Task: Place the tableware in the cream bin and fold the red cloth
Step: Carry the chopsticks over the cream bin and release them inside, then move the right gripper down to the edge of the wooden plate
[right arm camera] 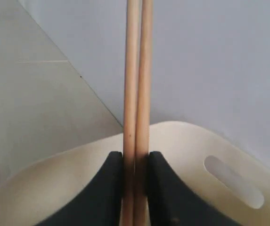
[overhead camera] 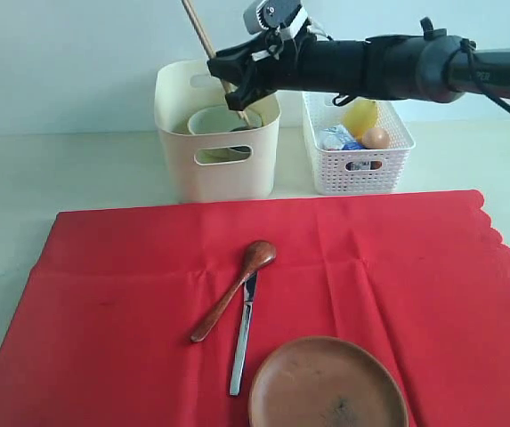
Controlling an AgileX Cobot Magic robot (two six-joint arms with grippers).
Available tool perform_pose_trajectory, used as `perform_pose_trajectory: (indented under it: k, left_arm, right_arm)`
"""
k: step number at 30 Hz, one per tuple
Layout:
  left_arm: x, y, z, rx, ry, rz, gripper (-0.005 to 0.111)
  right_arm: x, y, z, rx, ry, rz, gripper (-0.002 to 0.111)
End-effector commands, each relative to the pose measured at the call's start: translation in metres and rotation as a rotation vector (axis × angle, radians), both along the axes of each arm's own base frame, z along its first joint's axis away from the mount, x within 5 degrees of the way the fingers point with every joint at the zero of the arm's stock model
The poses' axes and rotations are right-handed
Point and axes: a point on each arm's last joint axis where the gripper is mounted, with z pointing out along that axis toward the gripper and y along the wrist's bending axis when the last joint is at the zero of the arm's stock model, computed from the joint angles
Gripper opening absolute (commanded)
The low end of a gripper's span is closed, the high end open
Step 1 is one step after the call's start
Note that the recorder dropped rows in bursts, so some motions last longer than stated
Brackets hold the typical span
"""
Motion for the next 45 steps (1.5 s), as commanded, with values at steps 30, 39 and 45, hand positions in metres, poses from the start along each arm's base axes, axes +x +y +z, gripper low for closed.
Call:
perform_pose_trajectory:
  k: [30, 39, 45]
  left_arm:
    - [0.000, 0.000, 0.001, 0.004, -0.017, -0.002, 0.000]
    - [0.000, 0.000, 0.001, 0.004, -0.017, -0.002, 0.000]
    - [0.000, 0.000, 0.001, 0.004, -0.017, -0.002, 0.000]
  right_arm:
    - [-0.044, -0.047, 0.073, -0.253, 0.714, -0.346, 0.032]
    - [-0.065, -0.051, 0.067, -0.378, 0.917, -0.287, 0.023]
    - [-0.087, -0.057, 0.062, -0.422, 0.989, -0.284, 0.006]
